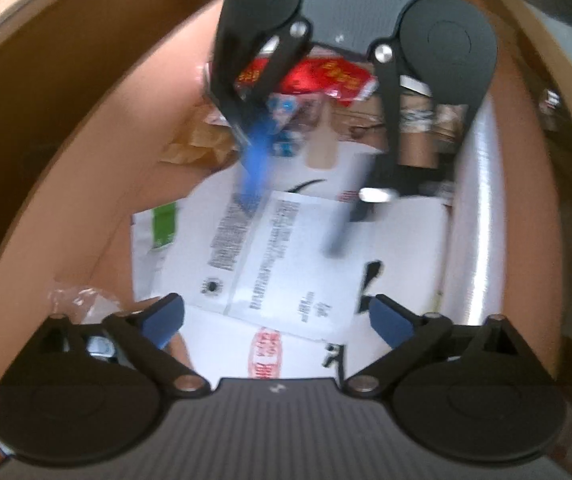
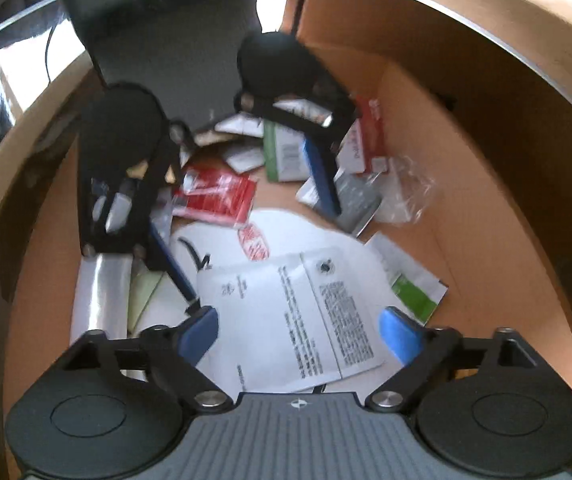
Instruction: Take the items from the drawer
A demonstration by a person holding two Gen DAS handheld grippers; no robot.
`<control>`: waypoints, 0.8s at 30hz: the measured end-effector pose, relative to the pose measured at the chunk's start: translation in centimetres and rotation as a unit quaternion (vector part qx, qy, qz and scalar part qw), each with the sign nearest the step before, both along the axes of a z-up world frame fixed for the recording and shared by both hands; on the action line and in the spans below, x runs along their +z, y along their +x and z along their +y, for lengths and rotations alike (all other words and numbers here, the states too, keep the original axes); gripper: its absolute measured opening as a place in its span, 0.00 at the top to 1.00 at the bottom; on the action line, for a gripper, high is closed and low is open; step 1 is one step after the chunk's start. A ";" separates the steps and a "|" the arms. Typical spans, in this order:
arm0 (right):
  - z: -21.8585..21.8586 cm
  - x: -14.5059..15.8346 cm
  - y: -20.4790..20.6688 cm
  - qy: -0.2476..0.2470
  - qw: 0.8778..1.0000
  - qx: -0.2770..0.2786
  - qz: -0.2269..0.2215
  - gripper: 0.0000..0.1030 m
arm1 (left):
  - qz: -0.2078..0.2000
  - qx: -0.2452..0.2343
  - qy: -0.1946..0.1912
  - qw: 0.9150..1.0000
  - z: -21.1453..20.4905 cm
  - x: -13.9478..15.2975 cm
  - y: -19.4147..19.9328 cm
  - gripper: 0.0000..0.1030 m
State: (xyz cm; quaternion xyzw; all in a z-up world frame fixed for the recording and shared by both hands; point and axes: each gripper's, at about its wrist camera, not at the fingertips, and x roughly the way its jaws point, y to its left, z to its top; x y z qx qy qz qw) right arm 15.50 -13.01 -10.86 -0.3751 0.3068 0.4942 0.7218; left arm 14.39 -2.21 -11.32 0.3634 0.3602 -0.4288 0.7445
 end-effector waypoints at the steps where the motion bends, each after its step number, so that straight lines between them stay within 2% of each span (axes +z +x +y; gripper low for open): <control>1: 0.2 -0.1 0.0 -0.003 1.000 0.001 0.005 0.12 | 0.008 0.011 -0.004 1.000 0.0 -0.2 0.4 0.00; 5: 0.6 -1.0 0.5 -0.014 1.000 -0.005 0.020 0.10 | 0.074 0.044 -0.008 0.996 0.0 -1.2 1.5 0.00; 7: 0.7 -1.8 0.8 -0.024 0.999 -0.008 0.024 0.09 | 0.082 0.047 -0.009 0.995 0.0 -1.5 1.5 0.00; 9: 0.6 -2.4 1.1 -0.028 0.999 -0.015 0.029 0.00 | 0.091 0.058 -0.017 0.994 0.1 -1.6 1.8 0.00; 13: -0.1 -2.8 1.9 -0.016 0.997 -0.043 0.066 0.00 | 0.107 0.081 -0.036 0.990 0.3 -1.4 2.4 0.00; 15: -0.1 -3.0 2.0 -0.011 0.996 -0.050 0.079 0.00 | 0.114 0.082 -0.041 0.989 0.4 -1.3 2.7 0.02; 17: 0.2 -3.1 2.0 -0.013 0.996 -0.047 0.081 0.00 | 0.120 0.072 -0.044 0.989 0.3 -1.0 2.7 0.08; 24: 0.3 -3.1 1.6 -0.014 0.996 -0.037 0.081 0.00 | 0.147 0.048 -0.045 0.987 0.4 -0.3 2.3 0.18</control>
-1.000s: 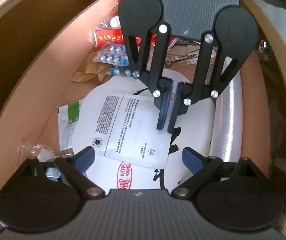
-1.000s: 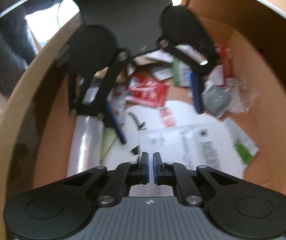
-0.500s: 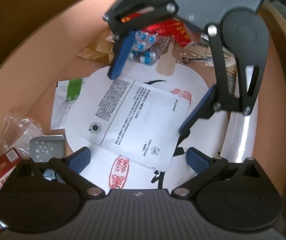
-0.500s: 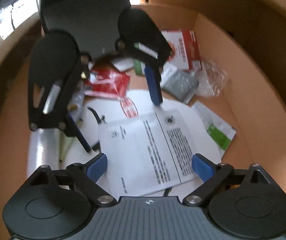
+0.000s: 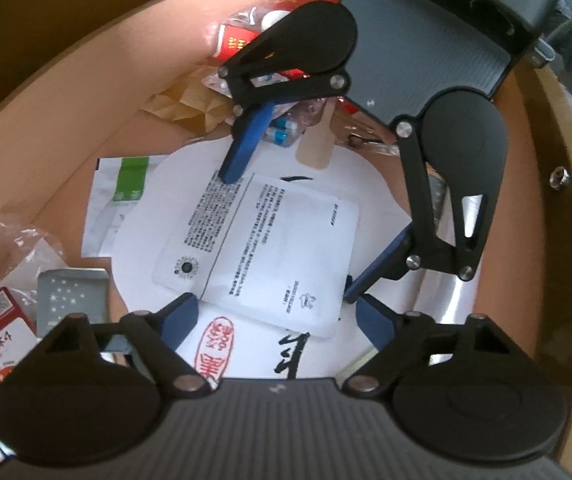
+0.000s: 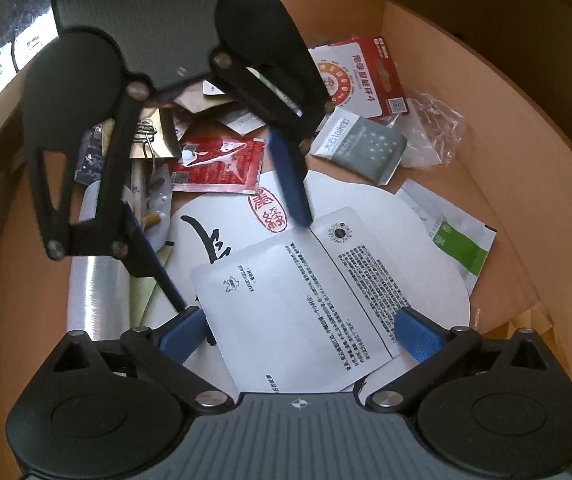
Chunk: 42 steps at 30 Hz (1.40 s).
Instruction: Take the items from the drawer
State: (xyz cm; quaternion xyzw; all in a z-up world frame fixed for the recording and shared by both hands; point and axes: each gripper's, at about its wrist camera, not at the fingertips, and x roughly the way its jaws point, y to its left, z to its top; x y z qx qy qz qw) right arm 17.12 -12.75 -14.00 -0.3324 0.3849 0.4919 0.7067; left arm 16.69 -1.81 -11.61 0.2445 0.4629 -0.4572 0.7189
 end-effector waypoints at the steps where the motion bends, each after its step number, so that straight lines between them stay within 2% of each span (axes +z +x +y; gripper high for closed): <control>1: -0.1 0.0 -0.1 0.000 1.000 0.002 -0.001 0.00 | 0.001 -0.008 -0.007 1.000 0.1 0.2 -0.1 0.24; 3: -0.1 0.0 -0.1 -0.002 1.000 0.007 -0.003 0.00 | 0.004 -0.032 -0.035 0.999 0.0 1.1 -0.6 0.31; 7: 0.1 0.1 -0.2 -0.008 1.000 0.013 -0.002 0.00 | -0.034 -0.056 -0.022 0.998 -0.2 1.4 -1.4 0.31; 9: 0.2 0.2 -0.3 -0.008 1.000 0.019 -0.003 0.03 | -0.051 -0.049 -0.004 0.997 -0.4 1.2 -1.2 0.25; 10: 0.4 0.3 -0.4 -0.009 1.000 0.023 -0.005 0.05 | -0.060 -0.041 0.002 0.997 -0.2 1.2 -1.1 0.15; 11: 0.5 0.5 -0.6 -0.009 1.000 0.027 -0.007 0.10 | -0.068 -0.029 0.007 0.997 -0.1 1.2 -0.9 0.04; 12: 0.7 0.6 -0.8 -0.010 0.999 0.032 -0.009 0.17 | -0.073 -0.019 0.009 0.997 -0.1 1.2 -0.7 0.02; 13: 0.8 0.8 -1.0 -0.011 0.999 0.037 -0.013 0.24 | -0.076 -0.012 0.009 0.997 -0.1 1.2 -0.5 0.02; 15: 1.3 1.2 -1.6 -0.016 0.998 0.048 -0.035 0.45 | -0.069 -0.006 0.015 0.998 0.0 1.1 -0.3 0.00; 17: 1.7 1.4 -1.8 -0.023 0.997 0.057 -0.053 0.57 | -0.057 -0.009 0.023 0.998 0.0 0.6 -0.2 0.00; 19: 1.8 1.4 -2.1 -0.029 0.996 0.065 -0.056 0.63 | -0.054 -0.017 0.033 0.998 -0.4 0.2 -0.4 0.00; 23: 1.9 1.5 -2.5 -0.027 0.995 0.082 -0.051 0.93 | -0.054 -0.026 0.042 0.997 -0.6 -0.4 -0.6 0.00; 26: 2.0 1.9 -3.0 -0.022 0.994 0.095 -0.053 0.98 | -0.055 -0.026 0.042 0.997 -0.6 -0.5 -0.5 0.00; 29: 2.2 2.4 -3.2 -0.022 0.994 0.099 -0.049 0.98 | -0.071 -0.032 0.045 0.996 -0.6 -0.6 -0.8 0.00; 31: 1.8 2.9 -2.8 -0.012 0.995 0.068 -0.073 0.85 | -0.079 -0.032 0.044 0.995 -0.6 -0.5 -0.8 0.00; 33: 1.3 3.0 -2.2 -0.013 0.996 0.040 -0.081 0.24 | -0.084 -0.023 0.041 0.995 -0.6 -0.5 -0.6 0.00; 34: 0.8 3.2 -2.0 -0.005 0.996 0.029 -0.088 0.18 | -0.086 -0.018 0.041 0.995 -0.6 -0.5 -0.5 0.00; 37: 0.0 2.9 -1.2 -0.019 0.997 0.016 -0.080 0.16 | -0.084 0.015 0.037 0.996 -0.4 -0.8 0.2 0.00; 40: -0.6 2.3 -1.0 -0.042 0.997 0.022 -0.066 0.16 | -0.046 0.046 0.037 0.997 -0.1 -1.4 1.2 0.00; 42: -0.8 1.7 -0.9 -0.054 0.997 0.021 -0.047 0.16 | -0.030 0.047 0.042 0.998 -0.1 -1.7 1.4 0.00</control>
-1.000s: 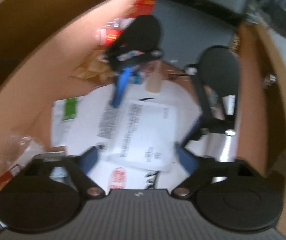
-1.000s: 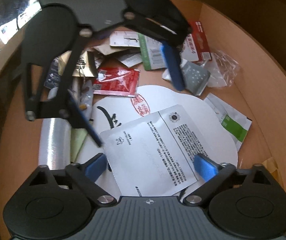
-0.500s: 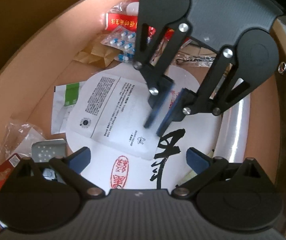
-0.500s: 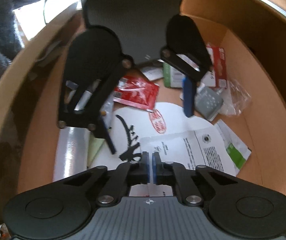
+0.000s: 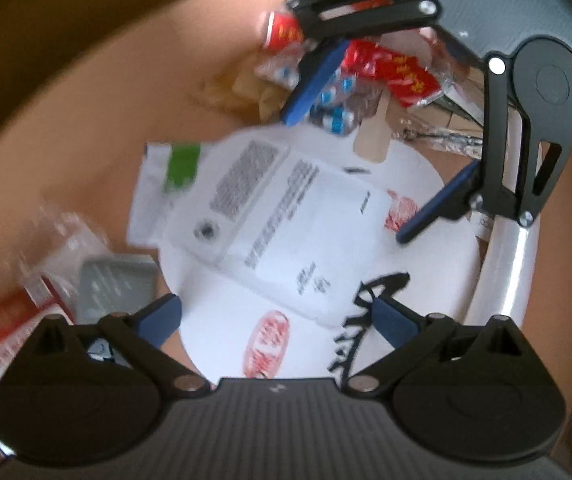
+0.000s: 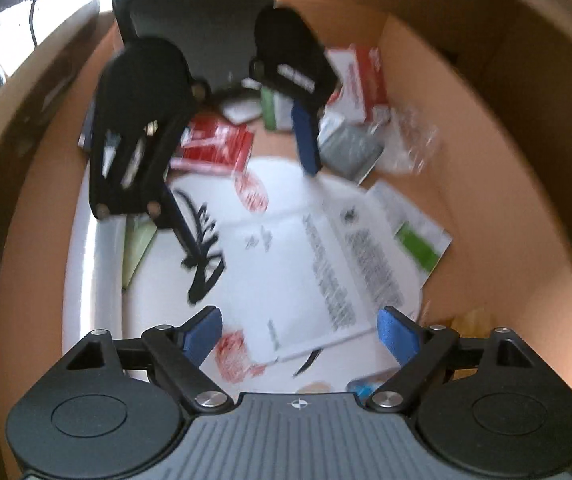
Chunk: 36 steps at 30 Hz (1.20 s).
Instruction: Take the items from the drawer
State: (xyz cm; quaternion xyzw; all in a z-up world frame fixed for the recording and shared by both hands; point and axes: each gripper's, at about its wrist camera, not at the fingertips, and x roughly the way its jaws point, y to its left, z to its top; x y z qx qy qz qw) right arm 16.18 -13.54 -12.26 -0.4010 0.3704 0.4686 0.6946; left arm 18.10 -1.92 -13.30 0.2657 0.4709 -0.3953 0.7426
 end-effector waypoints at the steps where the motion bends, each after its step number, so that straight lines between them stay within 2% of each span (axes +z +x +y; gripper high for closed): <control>1: 0.0 -0.3 0.1 -0.003 1.000 -0.003 0.012 0.16 | -0.002 -0.007 0.000 1.000 0.0 0.0 -0.1 0.00; 4: 0.0 -1.1 0.6 0.009 0.999 -0.015 0.049 0.11 | 0.005 -0.032 -0.005 0.999 0.0 0.0 -1.2 0.00; 7: 0.3 -1.6 0.5 0.023 0.997 -0.022 0.069 0.00 | 0.010 -0.046 -0.012 0.999 -0.6 -0.5 -0.9 0.00; 12: 0.9 -1.6 0.2 0.042 0.996 -0.008 0.077 0.00 | 0.025 -0.062 -0.019 0.998 -0.7 -0.3 -1.1 0.00; 19: 1.4 -1.7 -0.8 0.029 0.998 0.011 0.047 0.00 | 0.031 -0.054 -0.033 0.997 -1.6 -0.1 -1.1 0.00; 21: 1.5 -1.6 -1.2 0.026 0.999 0.021 0.029 0.01 | 0.026 -0.060 -0.039 0.997 -1.6 0.1 -1.3 0.00; 23: 1.6 -1.5 -1.5 0.023 0.999 0.032 0.017 0.07 | 0.020 -0.074 -0.048 0.996 -1.6 0.5 -1.7 0.02; 26: 1.5 -1.5 -1.6 0.025 0.999 0.040 0.006 0.07 | -0.008 -0.091 -0.059 0.994 -1.9 0.7 -2.2 0.02; 29: 1.7 -1.5 -1.9 0.022 0.999 0.047 -0.007 0.07 | -0.017 -0.096 -0.066 0.993 -2.0 0.8 -2.2 0.02; 31: 1.7 -1.3 -1.8 0.020 0.999 0.044 -0.018 0.08 | -0.025 -0.101 -0.062 0.993 -2.1 0.8 -2.3 0.01; 33: 1.4 -1.0 -1.3 0.026 0.999 0.033 -0.033 0.08 | -0.053 -0.106 -0.048 0.992 -2.2 0.8 -2.6 0.00; 34: 1.2 -0.9 -0.9 0.032 0.999 0.023 -0.035 0.08 | -0.069 -0.104 -0.040 0.991 -2.3 0.7 -2.6 0.00; 36: 1.0 -1.2 0.3 0.040 0.999 -0.007 -0.022 0.08 | -0.070 -0.088 -0.030 0.993 -1.8 0.9 -2.1 0.00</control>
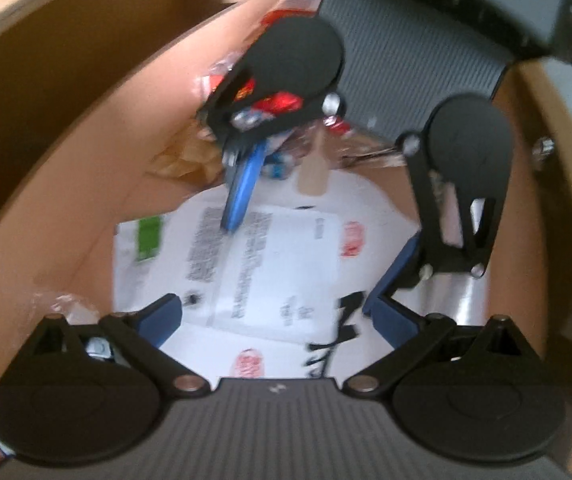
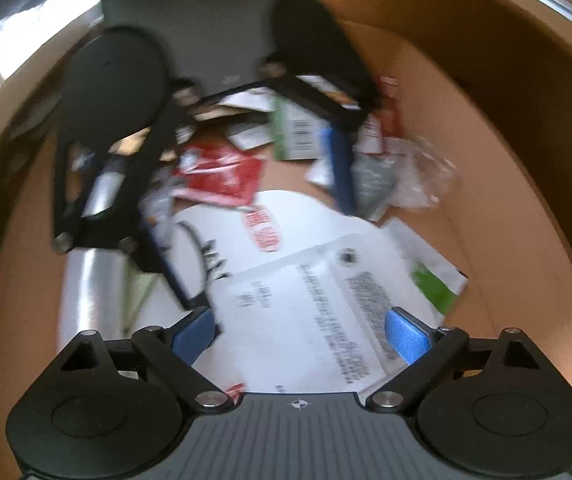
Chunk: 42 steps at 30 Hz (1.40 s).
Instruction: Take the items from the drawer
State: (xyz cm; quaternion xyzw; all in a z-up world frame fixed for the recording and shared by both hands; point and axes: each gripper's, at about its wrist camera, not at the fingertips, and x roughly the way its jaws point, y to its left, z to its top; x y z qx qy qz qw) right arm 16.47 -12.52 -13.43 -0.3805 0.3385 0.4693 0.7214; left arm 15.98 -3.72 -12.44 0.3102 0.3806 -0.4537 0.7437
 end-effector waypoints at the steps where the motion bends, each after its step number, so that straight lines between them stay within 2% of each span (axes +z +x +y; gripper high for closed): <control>1: -0.1 -0.3 0.4 -0.001 1.000 -0.008 0.009 0.08 | 0.003 0.006 0.003 1.000 0.2 0.0 0.2 0.00; 5: -0.3 -0.8 1.2 0.006 0.999 -0.035 0.042 0.06 | 0.000 -0.001 0.015 1.000 0.1 -0.5 0.2 0.00; 7: -0.2 -0.9 1.4 0.006 0.996 -0.045 0.076 0.01 | -0.007 -0.009 0.019 1.000 0.1 -0.5 0.0 0.00; 11: 0.3 -1.1 0.2 -0.002 0.997 -0.005 0.081 0.02 | -0.012 -0.016 0.023 1.000 0.1 -0.4 -0.3 0.00; 13: 0.6 -1.1 -0.5 -0.005 0.996 0.019 0.082 0.08 | -0.015 -0.018 0.026 0.999 0.1 -0.4 -0.3 0.00; 15: 0.8 -0.8 -1.2 -0.006 0.996 0.044 0.084 0.22 | -0.018 -0.021 0.028 0.999 0.1 -0.4 -0.4 0.00; 19: 1.1 -0.3 -2.1 -0.014 0.994 0.078 0.075 0.36 | -0.016 -0.027 0.033 0.999 0.2 -0.3 -0.5 0.00; 21: 1.1 0.3 -2.2 -0.004 0.995 0.075 0.070 0.52 | -0.013 -0.030 0.038 0.999 0.2 -0.5 -0.6 0.00; 24: 0.8 0.6 -1.7 -0.013 0.997 0.055 0.054 0.44 | -0.010 -0.034 0.047 0.998 0.2 -0.8 -0.6 0.00; 27: 0.6 0.2 -0.9 -0.015 0.998 0.032 0.061 0.32 | 0.005 -0.030 0.051 0.998 0.2 -1.0 -0.4 0.00; 29: 0.4 -0.2 -0.7 -0.025 0.997 0.030 0.069 0.30 | 0.016 -0.022 0.049 0.998 0.2 -1.1 -0.1 0.00; 30: 0.4 -0.3 -0.7 -0.028 0.996 0.030 0.073 0.25 | 0.022 -0.018 0.048 0.998 0.2 -1.2 0.0 0.00; 33: 0.3 -0.6 -0.7 -0.036 0.995 0.031 0.086 0.17 | 0.043 -0.004 0.042 0.998 0.4 -1.4 0.5 0.00; 34: 0.2 -0.6 -0.9 -0.040 0.995 0.034 0.090 0.10 | 0.051 0.002 0.039 0.998 0.5 -1.5 0.7 0.00; 42: 0.5 -1.0 -1.0 -0.013 0.995 0.030 0.089 0.06 | 0.080 0.011 0.025 0.996 0.7 -1.5 1.1 0.00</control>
